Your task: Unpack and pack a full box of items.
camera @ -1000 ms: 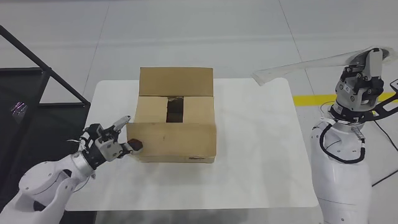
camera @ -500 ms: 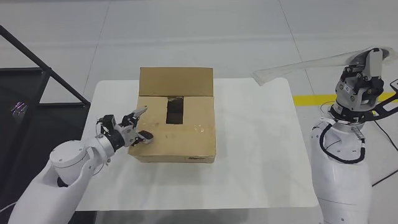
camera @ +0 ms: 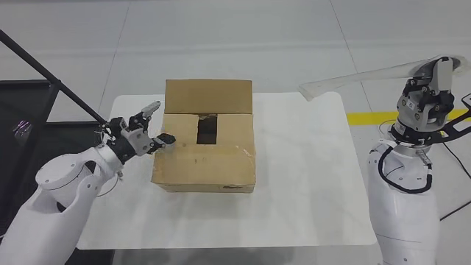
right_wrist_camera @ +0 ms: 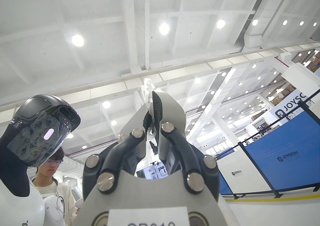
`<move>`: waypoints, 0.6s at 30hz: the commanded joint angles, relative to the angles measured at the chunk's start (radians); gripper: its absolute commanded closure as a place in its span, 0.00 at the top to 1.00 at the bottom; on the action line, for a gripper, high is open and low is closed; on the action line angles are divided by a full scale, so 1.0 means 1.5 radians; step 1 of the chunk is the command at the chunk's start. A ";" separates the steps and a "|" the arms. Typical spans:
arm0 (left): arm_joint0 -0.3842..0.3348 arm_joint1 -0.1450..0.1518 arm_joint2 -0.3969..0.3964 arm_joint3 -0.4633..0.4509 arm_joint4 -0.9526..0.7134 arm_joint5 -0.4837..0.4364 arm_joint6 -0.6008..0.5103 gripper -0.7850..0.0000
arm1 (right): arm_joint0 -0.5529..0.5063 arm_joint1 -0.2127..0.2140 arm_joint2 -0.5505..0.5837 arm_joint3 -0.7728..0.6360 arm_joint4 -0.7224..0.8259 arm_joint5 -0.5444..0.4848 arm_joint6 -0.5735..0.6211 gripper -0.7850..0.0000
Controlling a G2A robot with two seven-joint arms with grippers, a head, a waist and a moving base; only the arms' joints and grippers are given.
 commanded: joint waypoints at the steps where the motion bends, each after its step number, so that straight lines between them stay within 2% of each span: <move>1: -0.008 -0.001 -0.014 0.001 -0.003 -0.009 0.030 1.00 | 0.000 0.000 0.000 0.000 0.000 0.000 0.000 0.00; 3: -0.019 -0.004 -0.012 0.012 -0.004 -0.005 0.060 1.00 | 0.000 0.000 0.000 0.000 0.000 0.000 0.000 0.00; 15: -0.014 -0.006 -0.004 0.011 0.003 -0.012 0.068 1.00 | 0.000 0.000 0.000 0.000 0.000 0.000 0.000 0.00; 18: -0.052 -0.015 0.012 0.068 -0.058 0.009 0.059 1.00 | 0.000 0.000 0.000 0.000 0.000 0.000 0.000 0.00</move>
